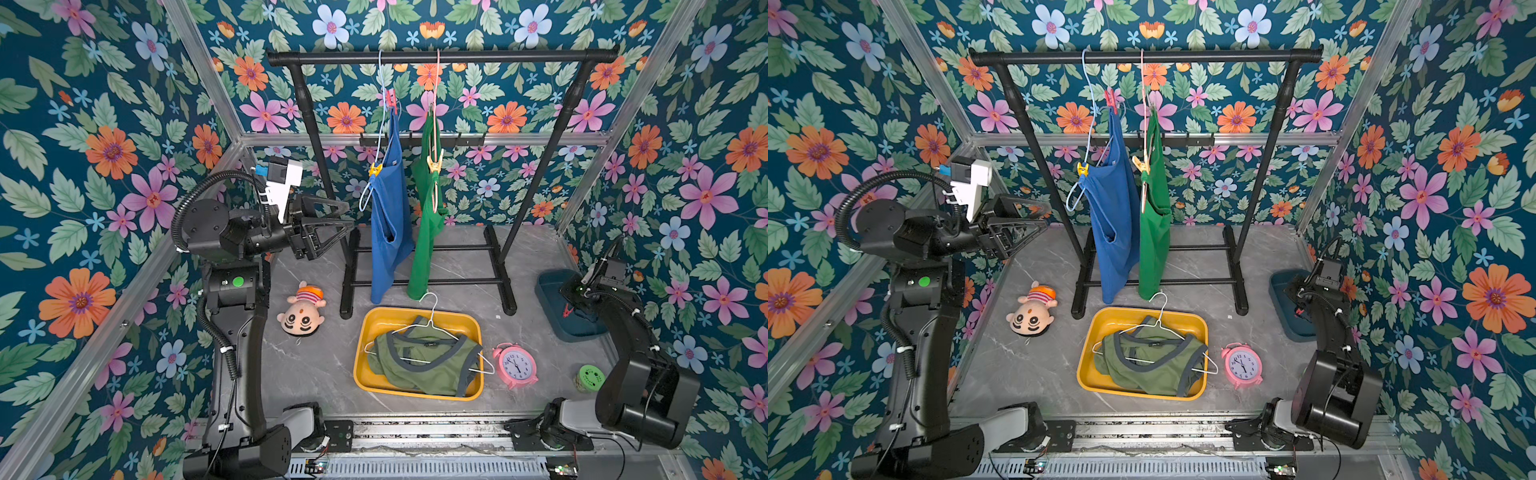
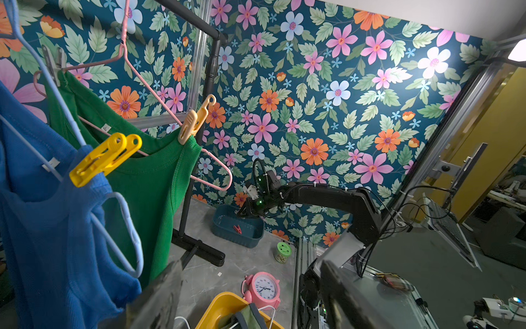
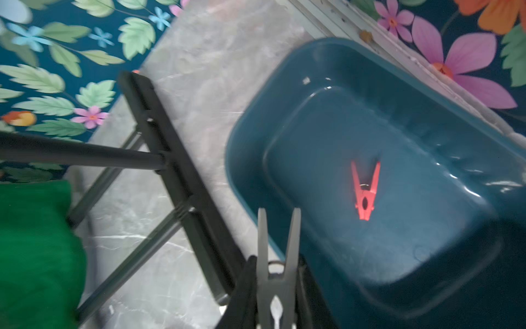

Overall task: Remove the clothespins securing tank tops to the hanger
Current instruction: Place the clothespin in the storage box.

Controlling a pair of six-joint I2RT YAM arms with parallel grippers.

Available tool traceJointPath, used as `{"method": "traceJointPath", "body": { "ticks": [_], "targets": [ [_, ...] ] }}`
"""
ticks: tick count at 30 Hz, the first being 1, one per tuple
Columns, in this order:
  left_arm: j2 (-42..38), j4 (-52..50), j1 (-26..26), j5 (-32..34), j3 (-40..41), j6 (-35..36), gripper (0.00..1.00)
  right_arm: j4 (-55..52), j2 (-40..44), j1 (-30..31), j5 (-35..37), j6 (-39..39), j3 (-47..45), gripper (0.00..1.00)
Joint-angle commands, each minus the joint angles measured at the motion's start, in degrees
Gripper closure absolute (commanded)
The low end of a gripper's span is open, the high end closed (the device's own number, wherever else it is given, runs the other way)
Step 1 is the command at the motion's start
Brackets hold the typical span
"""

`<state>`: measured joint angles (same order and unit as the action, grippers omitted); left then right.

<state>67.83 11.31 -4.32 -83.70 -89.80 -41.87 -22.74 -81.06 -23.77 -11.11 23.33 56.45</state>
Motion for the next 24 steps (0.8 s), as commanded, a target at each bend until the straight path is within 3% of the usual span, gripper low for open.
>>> {"method": "traceJointPath", "body": {
  "ticks": [1,13,20,24],
  "targets": [
    [-0.3,0.5,0.0,-1.2,0.3,0.8,0.21,-1.4,-3.5,-1.3,2.0,0.2,1.8,0.96],
    [0.0,0.3,0.0,-0.7,2.2,2.0,0.21,-7.8,-20.1,-1.3,3.4,-3.3,10.3,0.8],
    [-0.3,0.1,0.0,-0.6,2.4,2.1,0.2,-9.4,-22.7,-1.3,3.7,-3.7,11.9,0.64],
    [-0.5,0.0,0.0,-0.4,2.5,2.1,0.19,-8.9,-21.7,-1.3,3.9,-3.3,11.1,0.62]
  ]
}}
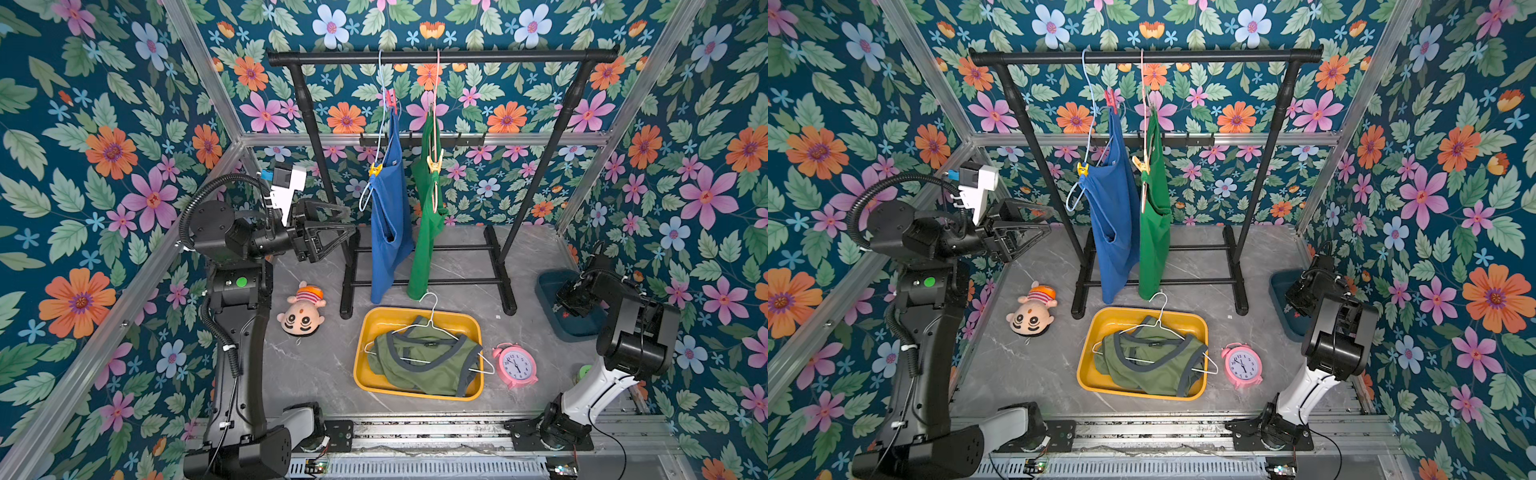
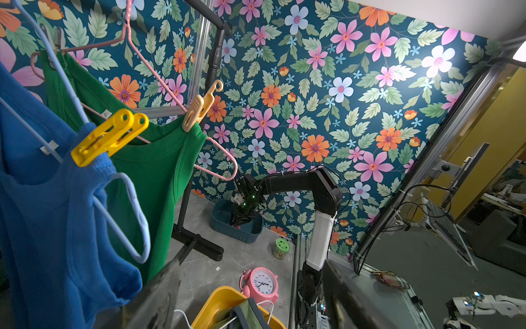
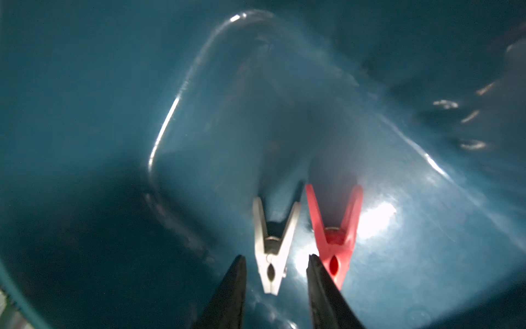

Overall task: Remove the clothespins securing tank tops to the hanger
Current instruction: Place the clothespin in the storage box, then pick up the hanger from the basket.

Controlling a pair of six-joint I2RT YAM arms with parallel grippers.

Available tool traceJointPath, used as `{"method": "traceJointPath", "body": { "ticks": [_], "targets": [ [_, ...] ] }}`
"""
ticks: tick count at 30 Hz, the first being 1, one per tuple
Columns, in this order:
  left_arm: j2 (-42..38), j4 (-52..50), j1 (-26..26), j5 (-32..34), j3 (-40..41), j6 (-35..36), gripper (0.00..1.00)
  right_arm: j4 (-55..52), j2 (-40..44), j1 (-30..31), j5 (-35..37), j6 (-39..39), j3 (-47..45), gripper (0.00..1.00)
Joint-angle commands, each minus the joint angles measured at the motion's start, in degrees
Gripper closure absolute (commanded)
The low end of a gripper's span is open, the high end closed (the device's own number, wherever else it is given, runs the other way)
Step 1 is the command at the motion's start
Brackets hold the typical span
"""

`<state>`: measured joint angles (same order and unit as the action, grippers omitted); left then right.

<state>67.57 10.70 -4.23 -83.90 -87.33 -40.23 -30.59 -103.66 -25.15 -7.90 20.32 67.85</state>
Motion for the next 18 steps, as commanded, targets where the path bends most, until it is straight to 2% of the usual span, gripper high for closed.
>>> {"method": "traceJointPath", "body": {
  "ticks": [1,4,8,11,14,18],
  "targets": [
    [-0.3,0.6,-0.1,-0.2,0.0,0.5,0.19,-0.9,1.9,0.0,1.0,-0.3,-0.6,0.62],
    [-0.3,0.6,-0.1,0.0,-0.3,0.4,0.19,-0.7,6.7,0.1,0.3,-0.1,-0.8,0.62],
    [0.2,-1.2,0.0,0.4,-0.2,1.7,0.19,0.4,18.3,3.0,-8.1,1.6,-0.7,0.63],
    [0.9,-3.0,-0.1,0.0,-0.1,3.2,0.19,-3.7,26.0,10.6,-9.5,-1.4,2.3,0.66],
    [1.2,-3.5,-0.3,-0.8,0.3,3.2,0.18,-6.1,30.6,19.0,-21.1,-4.1,4.7,0.71],
    [1.5,-3.5,-0.3,-1.5,0.4,3.0,0.18,-10.4,28.6,31.5,-31.9,-7.0,7.6,0.71]
  ]
}}
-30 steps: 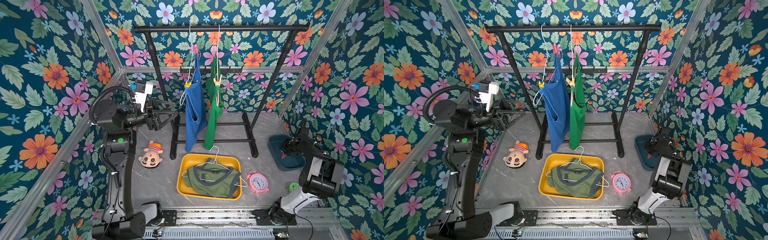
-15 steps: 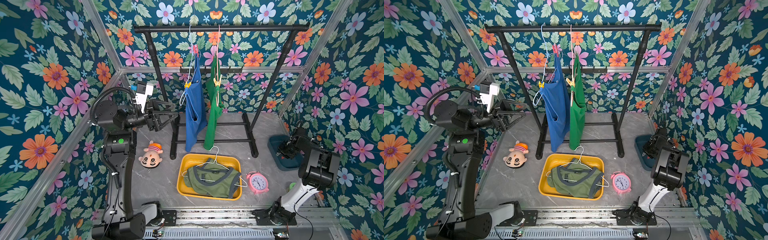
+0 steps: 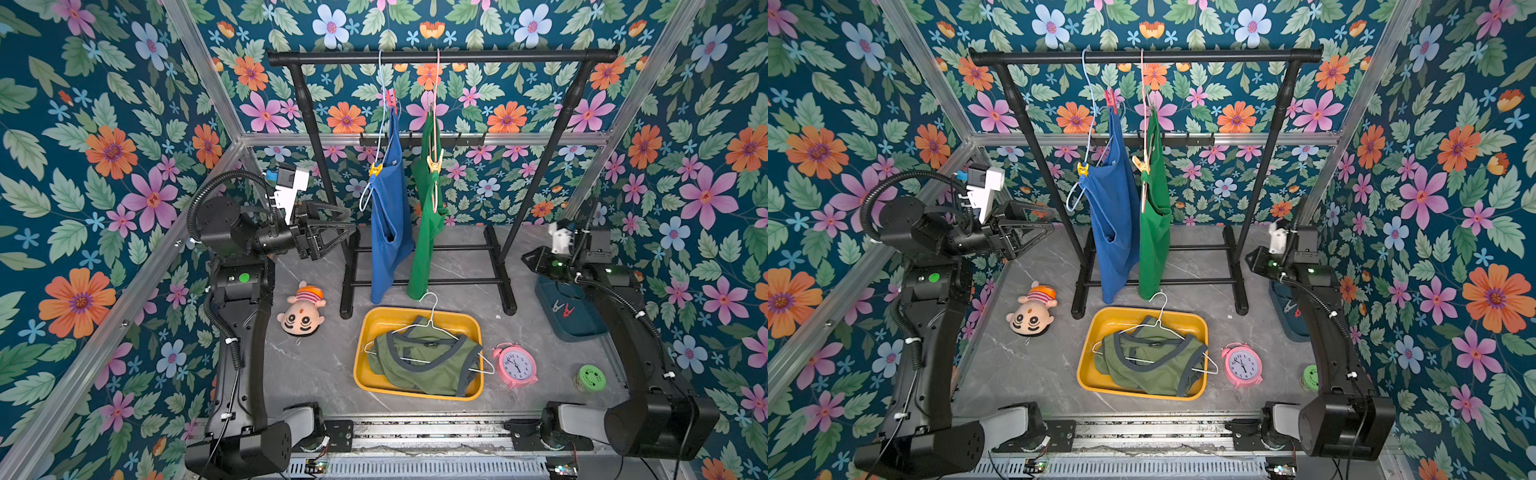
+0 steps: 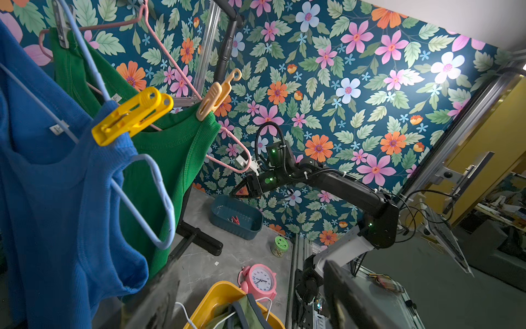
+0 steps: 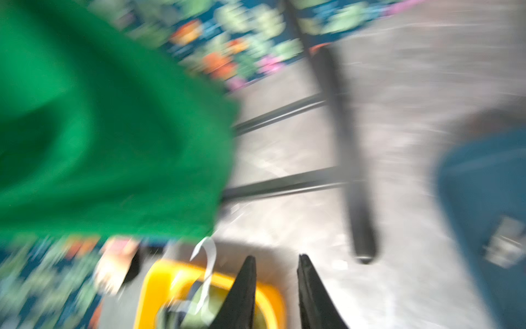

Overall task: Remove the clothespins securing tank tops to the hanger
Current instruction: Pick up the hanger from the basket.

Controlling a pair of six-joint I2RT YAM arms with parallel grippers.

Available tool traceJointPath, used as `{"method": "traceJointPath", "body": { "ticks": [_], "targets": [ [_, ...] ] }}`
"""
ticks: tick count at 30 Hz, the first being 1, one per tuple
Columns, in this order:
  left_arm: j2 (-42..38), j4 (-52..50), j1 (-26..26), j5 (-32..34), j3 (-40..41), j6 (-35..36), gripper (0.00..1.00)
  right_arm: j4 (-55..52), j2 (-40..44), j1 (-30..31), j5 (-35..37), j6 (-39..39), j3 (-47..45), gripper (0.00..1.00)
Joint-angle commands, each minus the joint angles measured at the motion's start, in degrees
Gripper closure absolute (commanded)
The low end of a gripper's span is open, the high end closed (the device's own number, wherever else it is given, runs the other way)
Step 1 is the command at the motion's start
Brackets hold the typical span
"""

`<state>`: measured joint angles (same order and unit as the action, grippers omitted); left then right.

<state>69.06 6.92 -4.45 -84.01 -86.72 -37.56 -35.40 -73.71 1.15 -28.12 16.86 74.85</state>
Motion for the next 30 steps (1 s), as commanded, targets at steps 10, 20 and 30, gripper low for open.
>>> {"method": "traceJointPath", "body": {
  "ticks": [10,20,30],
  "targets": [
    [-0.6,0.4,-0.1,-3.0,-1.6,-0.7,0.18,3.4,-10.3,21.8,-18.7,-3.6,-8.2,0.73],
    [0.9,1.8,-0.1,-2.6,-2.3,-2.9,0.16,12.9,-17.5,27.4,-12.6,-2.3,-13.0,0.73],
    [0.8,2.3,-0.1,-3.4,0.7,-3.3,0.16,15.7,-26.1,28.3,-9.7,-3.1,-10.6,0.74]
  ]
}}
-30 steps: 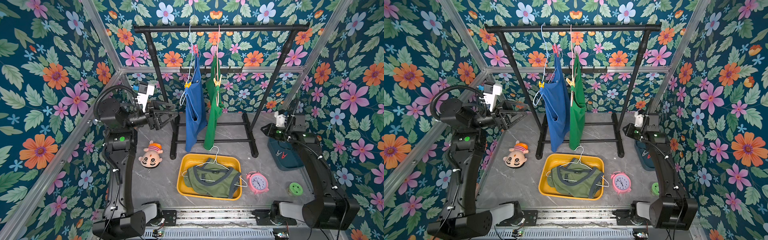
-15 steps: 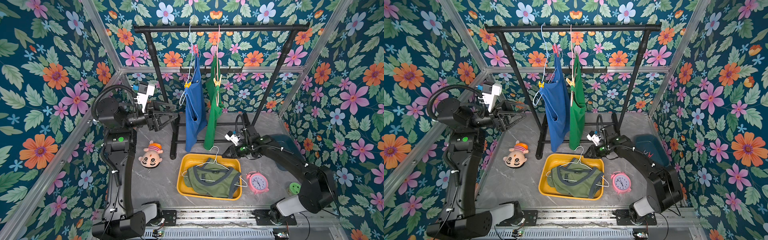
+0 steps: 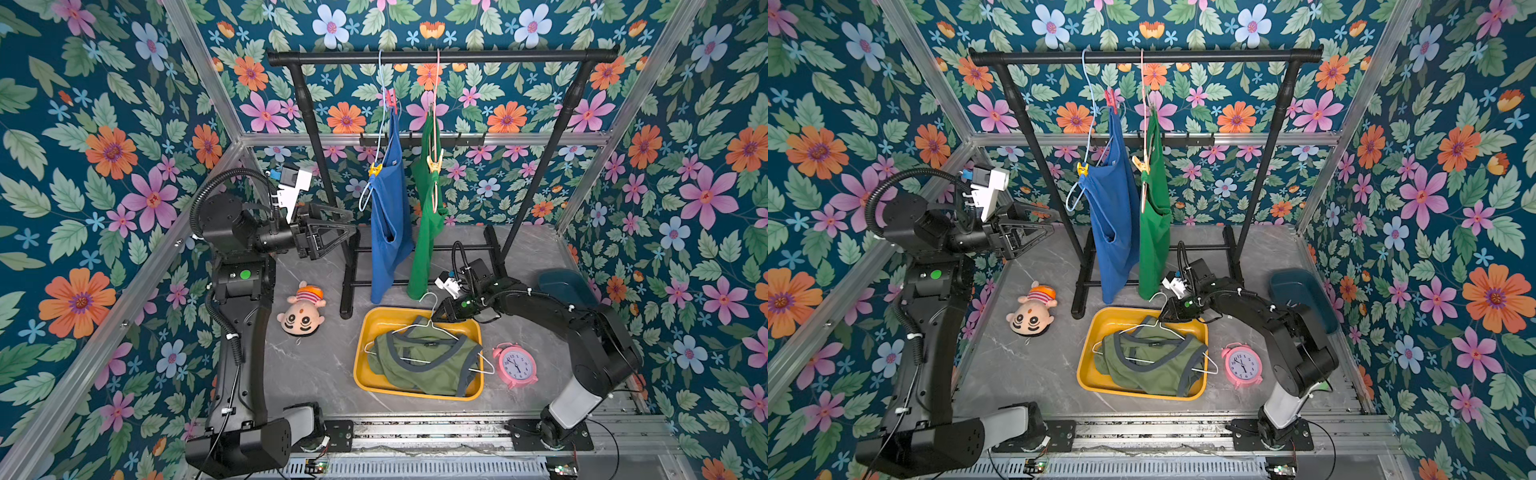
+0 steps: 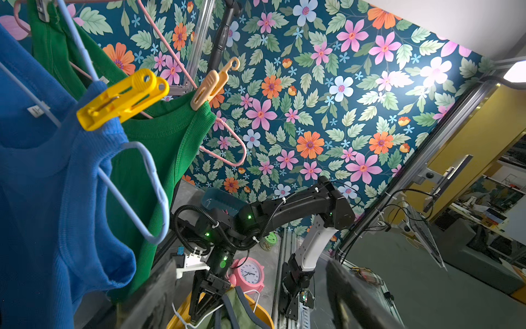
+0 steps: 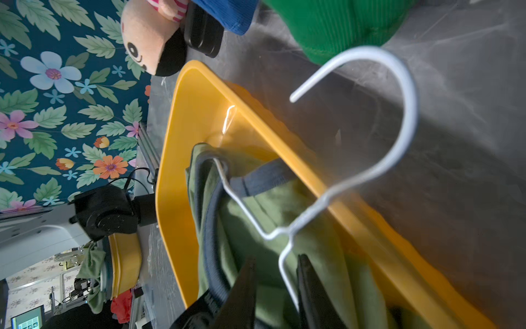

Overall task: Remove the clothespins securing tank tops to the hanger
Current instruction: Pick up the hanger from the basket.

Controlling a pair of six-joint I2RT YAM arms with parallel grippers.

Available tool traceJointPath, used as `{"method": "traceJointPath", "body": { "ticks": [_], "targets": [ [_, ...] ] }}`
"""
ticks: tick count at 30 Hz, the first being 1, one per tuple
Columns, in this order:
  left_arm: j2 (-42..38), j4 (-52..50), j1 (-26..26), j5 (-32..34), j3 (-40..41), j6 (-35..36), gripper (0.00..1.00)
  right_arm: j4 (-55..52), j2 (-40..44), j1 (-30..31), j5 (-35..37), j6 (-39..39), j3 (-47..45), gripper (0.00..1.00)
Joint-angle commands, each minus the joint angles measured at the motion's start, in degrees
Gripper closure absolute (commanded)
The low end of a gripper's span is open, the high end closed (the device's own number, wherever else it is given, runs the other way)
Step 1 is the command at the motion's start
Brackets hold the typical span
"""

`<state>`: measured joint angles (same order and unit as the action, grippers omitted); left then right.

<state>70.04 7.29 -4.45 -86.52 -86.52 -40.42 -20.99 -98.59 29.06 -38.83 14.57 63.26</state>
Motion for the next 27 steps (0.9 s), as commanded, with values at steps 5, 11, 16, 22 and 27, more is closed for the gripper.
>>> {"method": "traceJointPath", "body": {
  "ticks": [5,11,16,22,27],
  "targets": [
    [0.5,2.2,-0.1,-0.5,1.0,-0.5,0.15,-0.3,-4.0,2.4,0.6,-2.6,2.7,0.76],
    [1.1,2.4,-0.1,-0.4,1.0,-0.5,0.16,0.8,-2.5,3.6,0.3,-3.0,1.1,0.78],
    [1.1,2.6,-0.2,-0.4,1.3,-0.5,0.15,-0.8,-0.1,3.9,-3.1,-4.7,0.1,0.81],
    [1.0,2.6,-0.2,-0.4,1.4,-0.5,0.15,-4.9,2.0,4.1,-7.6,-7.6,1.2,0.8],
    [1.1,2.6,-0.2,-0.4,1.2,-0.7,0.15,-8.6,2.0,4.7,-11.5,-9.9,3.1,0.79]
  ]
}}
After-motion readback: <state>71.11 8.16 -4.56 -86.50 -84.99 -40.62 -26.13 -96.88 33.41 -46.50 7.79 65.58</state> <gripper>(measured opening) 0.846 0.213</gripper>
